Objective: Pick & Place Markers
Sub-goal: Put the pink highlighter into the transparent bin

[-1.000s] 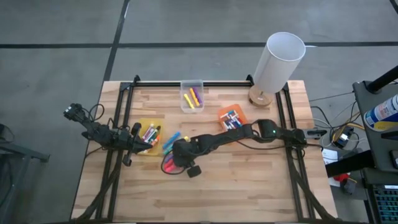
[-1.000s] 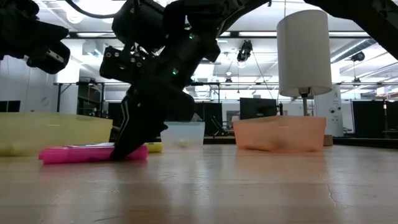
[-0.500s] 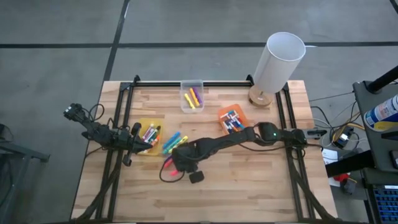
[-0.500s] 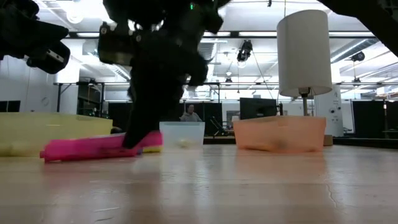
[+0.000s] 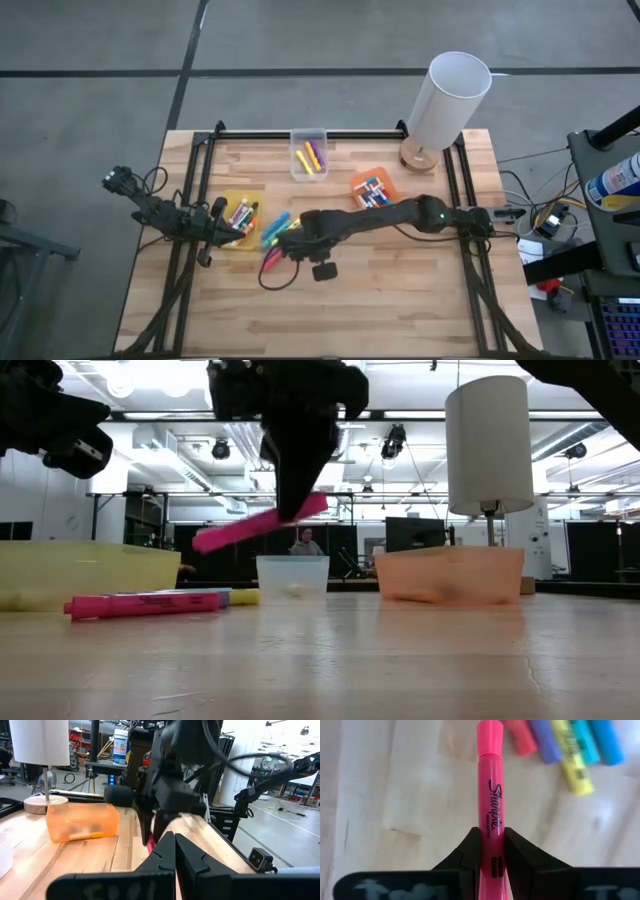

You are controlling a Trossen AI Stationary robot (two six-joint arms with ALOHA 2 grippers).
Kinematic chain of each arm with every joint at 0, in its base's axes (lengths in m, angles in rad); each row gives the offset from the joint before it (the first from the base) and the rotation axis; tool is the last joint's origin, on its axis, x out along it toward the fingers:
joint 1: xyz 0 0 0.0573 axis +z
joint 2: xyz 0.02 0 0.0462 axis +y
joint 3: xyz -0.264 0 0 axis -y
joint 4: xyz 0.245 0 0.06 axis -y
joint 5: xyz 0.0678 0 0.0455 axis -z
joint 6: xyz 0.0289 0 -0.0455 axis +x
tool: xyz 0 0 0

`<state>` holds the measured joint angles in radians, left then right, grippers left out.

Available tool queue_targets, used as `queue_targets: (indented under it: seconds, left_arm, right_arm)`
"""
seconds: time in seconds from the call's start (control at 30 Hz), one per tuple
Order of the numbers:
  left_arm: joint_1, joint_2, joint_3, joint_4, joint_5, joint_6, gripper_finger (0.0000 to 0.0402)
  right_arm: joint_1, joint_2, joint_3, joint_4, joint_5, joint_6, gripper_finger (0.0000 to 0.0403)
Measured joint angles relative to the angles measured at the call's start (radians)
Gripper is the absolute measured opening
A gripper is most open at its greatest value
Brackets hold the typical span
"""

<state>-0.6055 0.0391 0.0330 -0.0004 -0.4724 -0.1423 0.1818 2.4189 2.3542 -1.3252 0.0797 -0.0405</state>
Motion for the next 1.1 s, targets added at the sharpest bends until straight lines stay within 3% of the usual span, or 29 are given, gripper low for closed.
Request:
queue_targets:
  seconds: [0.3, 0.6, 1.1]
  left_arm:
    - [0.000, 0.000, 0.000, 0.000, 0.000, 0.000, 0.0000]
    - [0.000, 0.000, 0.000, 0.001, 0.000, 0.000, 0.0000]
    - [0.000, 0.000, 0.000, 0.001, 0.000, 0.000, 0.0000]
  right_arm:
    - [-0.043, -0.046, -0.005, -0.047, 0.172, 0.011, 0.0055]
    - [-0.178, -0.055, -0.005, -0.012, 0.238, 0.006, 0.0055]
    - [-0.498, -0.046, -0.006, 0.247, 0.193, -0.014, 0.0057]
